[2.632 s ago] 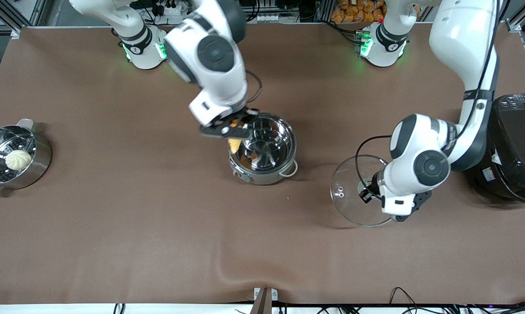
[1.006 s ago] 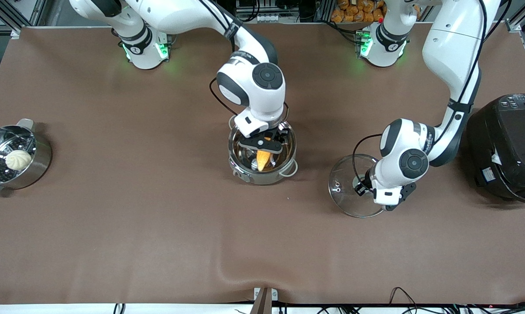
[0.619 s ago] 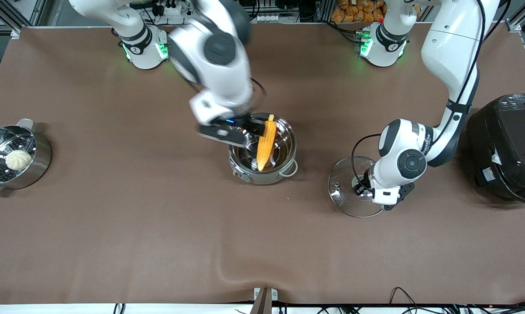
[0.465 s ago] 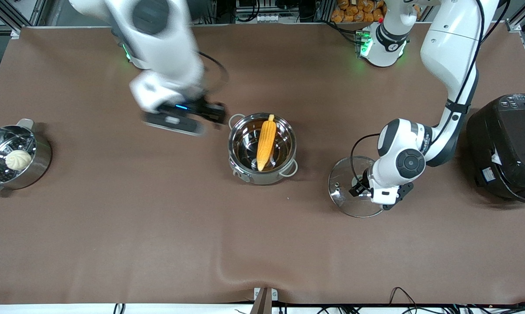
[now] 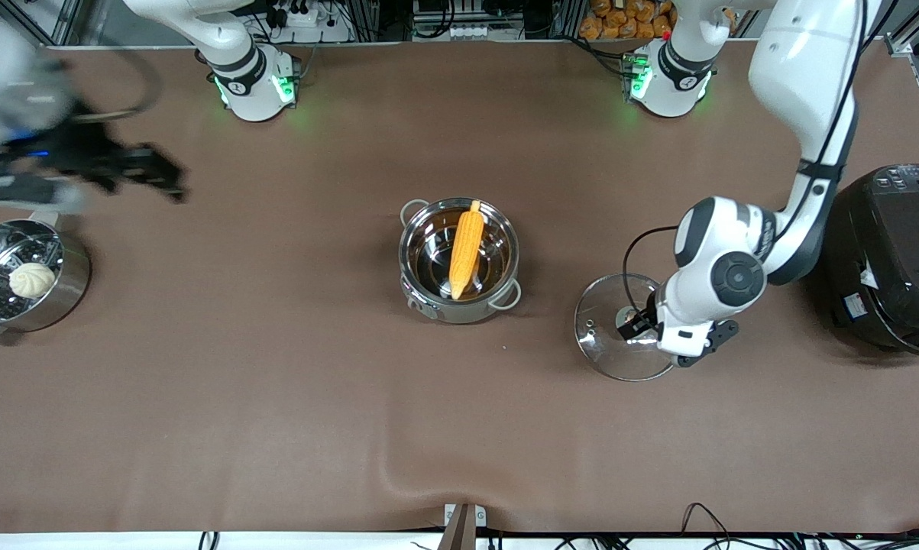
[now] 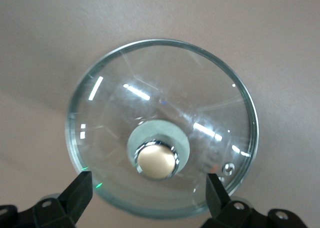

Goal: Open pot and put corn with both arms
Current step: 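Release the corn into the pot with the right gripper while the left lowers the lid, then set the lid on the table and open the left gripper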

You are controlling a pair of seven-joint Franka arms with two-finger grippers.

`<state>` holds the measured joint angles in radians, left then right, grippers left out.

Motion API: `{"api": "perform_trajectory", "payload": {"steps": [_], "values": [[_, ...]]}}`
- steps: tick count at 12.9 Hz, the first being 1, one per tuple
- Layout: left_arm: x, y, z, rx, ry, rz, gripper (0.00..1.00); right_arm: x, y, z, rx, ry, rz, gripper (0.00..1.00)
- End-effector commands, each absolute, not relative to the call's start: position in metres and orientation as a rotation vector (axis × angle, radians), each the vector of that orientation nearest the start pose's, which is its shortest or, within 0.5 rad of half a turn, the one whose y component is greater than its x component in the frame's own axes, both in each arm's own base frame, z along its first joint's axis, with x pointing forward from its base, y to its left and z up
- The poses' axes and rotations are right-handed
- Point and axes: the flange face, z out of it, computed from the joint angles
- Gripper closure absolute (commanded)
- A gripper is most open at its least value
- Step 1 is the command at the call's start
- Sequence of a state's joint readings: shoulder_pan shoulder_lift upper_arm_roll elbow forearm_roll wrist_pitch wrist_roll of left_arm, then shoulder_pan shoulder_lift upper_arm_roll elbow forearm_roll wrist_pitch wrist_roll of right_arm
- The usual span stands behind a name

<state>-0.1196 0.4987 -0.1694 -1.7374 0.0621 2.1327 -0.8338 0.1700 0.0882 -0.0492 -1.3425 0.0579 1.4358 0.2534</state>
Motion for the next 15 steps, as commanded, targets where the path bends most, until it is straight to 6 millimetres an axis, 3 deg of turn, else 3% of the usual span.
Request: {"api": "perform_trajectory", "payload": {"steps": [1, 2, 4, 6, 8, 12, 15], "values": [[0.618, -0.166, 0.349, -3.029, -0.629, 0.112, 0.00, 0.558, 0.006, 0.662, -3.061, 0.060, -0.015, 0.00], [0.613, -0.162, 0.376, -3.037, -0.567, 0.088, 0.00, 0.557, -0.016, 0.658, -3.061, 0.069, -0.029, 0.00], [0.606, -0.138, 0.438, -3.063, -0.447, 0.017, 0.00, 0.557, -0.037, 0.648, -3.069, 0.077, -0.051, 0.00], [0.590, -0.114, 0.492, -3.076, -0.208, 0.002, 0.00, 0.557, -0.040, 0.646, -3.116, 0.075, -0.074, 0.00], [0.581, -0.103, 0.532, -3.080, -0.129, -0.010, 0.00, 0.553, -0.043, 0.645, -3.121, 0.081, -0.088, 0.00], [0.557, -0.103, 0.592, -3.062, 0.053, 0.100, 0.00, 0.537, -0.047, 0.646, -3.147, 0.086, 0.066, 0.00], [0.550, -0.079, 0.617, -3.068, 0.159, 0.079, 0.00, 0.532, -0.047, 0.649, -3.163, 0.085, 0.112, 0.00]]}}
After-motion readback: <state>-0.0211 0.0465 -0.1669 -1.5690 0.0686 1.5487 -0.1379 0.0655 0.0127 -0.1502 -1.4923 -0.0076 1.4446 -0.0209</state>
